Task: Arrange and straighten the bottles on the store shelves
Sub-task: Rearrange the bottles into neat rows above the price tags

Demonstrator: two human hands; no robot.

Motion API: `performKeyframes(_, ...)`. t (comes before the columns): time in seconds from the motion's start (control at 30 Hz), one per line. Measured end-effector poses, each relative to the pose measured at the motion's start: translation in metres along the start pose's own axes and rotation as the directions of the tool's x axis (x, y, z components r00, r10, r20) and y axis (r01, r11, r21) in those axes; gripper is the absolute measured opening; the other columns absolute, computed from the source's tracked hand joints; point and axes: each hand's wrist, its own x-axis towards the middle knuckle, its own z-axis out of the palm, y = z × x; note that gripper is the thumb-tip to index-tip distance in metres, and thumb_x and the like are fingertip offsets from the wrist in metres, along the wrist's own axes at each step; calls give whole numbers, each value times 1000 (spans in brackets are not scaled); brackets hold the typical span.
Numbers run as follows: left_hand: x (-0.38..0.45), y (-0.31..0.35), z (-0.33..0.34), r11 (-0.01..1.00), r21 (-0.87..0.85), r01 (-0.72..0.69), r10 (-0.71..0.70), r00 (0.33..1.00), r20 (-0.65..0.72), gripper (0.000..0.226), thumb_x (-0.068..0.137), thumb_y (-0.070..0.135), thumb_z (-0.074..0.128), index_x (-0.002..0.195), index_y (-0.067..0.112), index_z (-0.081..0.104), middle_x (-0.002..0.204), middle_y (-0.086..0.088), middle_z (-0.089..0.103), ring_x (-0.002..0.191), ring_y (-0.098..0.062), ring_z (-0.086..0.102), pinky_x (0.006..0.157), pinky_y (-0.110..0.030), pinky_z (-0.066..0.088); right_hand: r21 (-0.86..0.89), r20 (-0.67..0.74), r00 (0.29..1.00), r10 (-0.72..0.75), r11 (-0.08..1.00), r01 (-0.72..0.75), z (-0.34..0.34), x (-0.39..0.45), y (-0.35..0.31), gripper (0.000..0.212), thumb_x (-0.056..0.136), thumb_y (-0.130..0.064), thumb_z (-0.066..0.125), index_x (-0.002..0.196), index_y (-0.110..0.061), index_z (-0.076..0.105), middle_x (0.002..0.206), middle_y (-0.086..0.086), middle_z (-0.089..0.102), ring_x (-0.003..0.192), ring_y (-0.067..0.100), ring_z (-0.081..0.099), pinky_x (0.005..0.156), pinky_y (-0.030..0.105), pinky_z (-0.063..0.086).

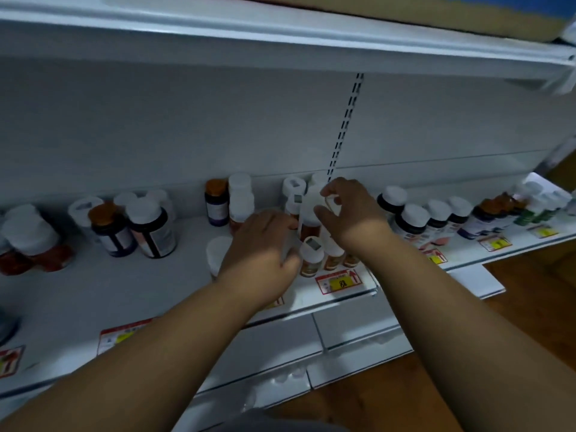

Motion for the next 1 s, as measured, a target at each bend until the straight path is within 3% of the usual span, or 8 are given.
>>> performKeyframes(0.1, 7, -4, 11, 996, -4, 86, -86, 995, 53, 36, 81, 27, 56, 116, 17, 58, 113, -3, 56, 102, -14, 43, 80, -22, 29, -74, 259, 964, 62, 996, -44, 6, 34, 19, 45, 92, -35, 58, 132, -22, 44, 130, 12, 43, 104, 29, 54, 77, 29, 40)
performKeyframes(0.2, 15, -7, 24, 985, 34, 169, -170, 985, 26, 38, 84, 31, 51, 119, 20, 56, 116, 1, 54, 106, -19, 48, 85, -27, 33, -87, 359, 933, -25, 994, 60, 21, 54, 37, 48, 89, -30, 63, 130, -18, 42, 122, 15, 49, 94, 26, 54, 67, 28, 38)
performKeyframes(0.27, 20, -4, 34, 976, 78, 203, -204, 979, 6, 38, 84, 35, 46, 117, 20, 57, 113, 0, 55, 102, -22, 51, 83, -30, 37, -39, 353, 929, -109, 991, 131, 27, 63, 44, 43, 86, -24, 67, 120, -14, 43, 110, 13, 54, 82, 21, 49, 55, 26, 33)
performKeyframes(0.4, 26, 11, 51, 956, 133, 263, -261, 965, -32, 43, 82, 38, 45, 117, 17, 59, 111, -4, 56, 100, -24, 53, 83, -29, 36, 44, 339, 910, -240, 970, 239, 22, 80, 61, 36, 81, -25, 71, 104, -16, 45, 102, 7, 52, 82, 20, 47, 53, 22, 27)
performKeyframes(0.6, 28, 24, 53, 919, 121, 374, -343, 913, -222, 42, 84, 38, 49, 118, 15, 59, 110, -5, 58, 99, -25, 52, 84, -34, 43, 364, 208, 951, -231, 920, 144, -3, 87, 50, 35, 88, -33, 63, 119, -25, 51, 107, -4, 55, 85, 10, 54, 59, 16, 38)
performKeyframes(0.77, 10, 16, 29, 883, 220, 415, -303, 861, -410, 28, 81, 19, 57, 106, 8, 63, 103, -10, 60, 94, -29, 53, 80, -34, 41, 539, 223, 925, -309, 829, 147, -14, 70, 14, 34, 85, -48, 63, 110, -27, 53, 98, -12, 57, 84, 0, 56, 65, 21, 47)
performKeyframes(0.9, -5, 5, 12, 868, 260, 424, -304, 866, -397, 31, 80, 17, 61, 110, 10, 63, 107, -8, 60, 99, -25, 51, 83, -24, 33, 598, 275, 909, -313, 796, 93, -1, 52, -10, 35, 82, -51, 65, 101, -24, 53, 90, -9, 58, 79, 5, 57, 62, 25, 43)
performKeyframes(1.0, -13, -5, -7, 869, 274, 412, -321, 891, -322, 38, 78, 27, 58, 114, 14, 61, 109, -5, 59, 100, -24, 52, 82, -28, 35, 606, 285, 905, -316, 791, 85, 13, 39, -22, 36, 81, -49, 67, 99, -23, 50, 87, -10, 56, 76, 4, 55, 60, 23, 40)
